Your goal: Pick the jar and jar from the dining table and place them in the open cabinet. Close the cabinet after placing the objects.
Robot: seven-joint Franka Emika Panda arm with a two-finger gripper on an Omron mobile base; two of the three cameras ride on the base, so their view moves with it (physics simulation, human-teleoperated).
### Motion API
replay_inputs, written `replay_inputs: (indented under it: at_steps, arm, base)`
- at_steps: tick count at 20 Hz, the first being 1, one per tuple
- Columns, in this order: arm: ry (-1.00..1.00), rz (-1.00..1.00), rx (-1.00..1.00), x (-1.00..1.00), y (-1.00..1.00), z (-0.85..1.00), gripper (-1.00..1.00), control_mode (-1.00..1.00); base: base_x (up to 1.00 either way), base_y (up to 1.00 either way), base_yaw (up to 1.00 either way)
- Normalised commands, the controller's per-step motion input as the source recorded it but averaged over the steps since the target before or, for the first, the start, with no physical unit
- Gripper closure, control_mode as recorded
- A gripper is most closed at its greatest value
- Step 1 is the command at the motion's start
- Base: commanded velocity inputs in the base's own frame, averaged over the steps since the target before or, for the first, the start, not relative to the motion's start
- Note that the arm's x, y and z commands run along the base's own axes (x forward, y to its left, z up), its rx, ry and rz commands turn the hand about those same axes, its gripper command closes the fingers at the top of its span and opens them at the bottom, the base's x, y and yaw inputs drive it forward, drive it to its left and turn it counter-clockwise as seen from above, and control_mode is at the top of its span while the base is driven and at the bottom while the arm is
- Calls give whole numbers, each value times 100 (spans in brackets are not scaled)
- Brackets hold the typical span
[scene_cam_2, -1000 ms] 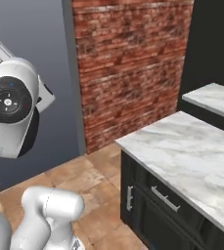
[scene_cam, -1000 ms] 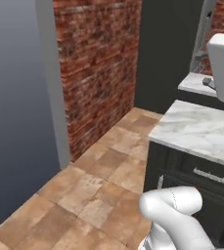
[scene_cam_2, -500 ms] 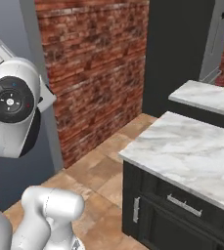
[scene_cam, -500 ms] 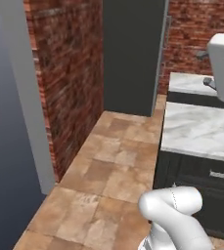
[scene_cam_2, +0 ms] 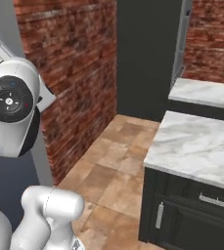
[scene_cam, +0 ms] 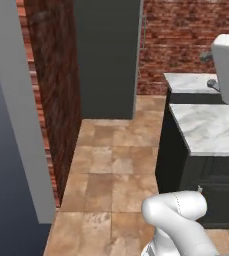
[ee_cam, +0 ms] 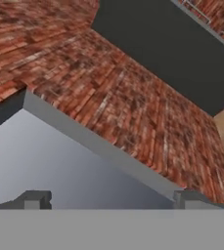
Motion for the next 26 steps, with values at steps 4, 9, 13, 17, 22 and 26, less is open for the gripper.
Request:
replay_inputs:
  at_steps: [4,9,13,17,22,26]
  arm:
    - [0,0,0,0,0,0,-100,100]
    - [0,0,0,0,0,0,-100,100]
    - [0,0,0,0,0,0,-100,100]
    - [0,0,0,0,0,0,-100,100]
    - [0,0,0,0,0,0,-100,100]
    - [0,0,0,0,0,0,-100,100]
  base:
    - [45,72,-47]
    - [47,73,-47]
    - [63,68,-46]
    - [77,49,-41]
    - [80,43,-38]
    - [82,47,-36]
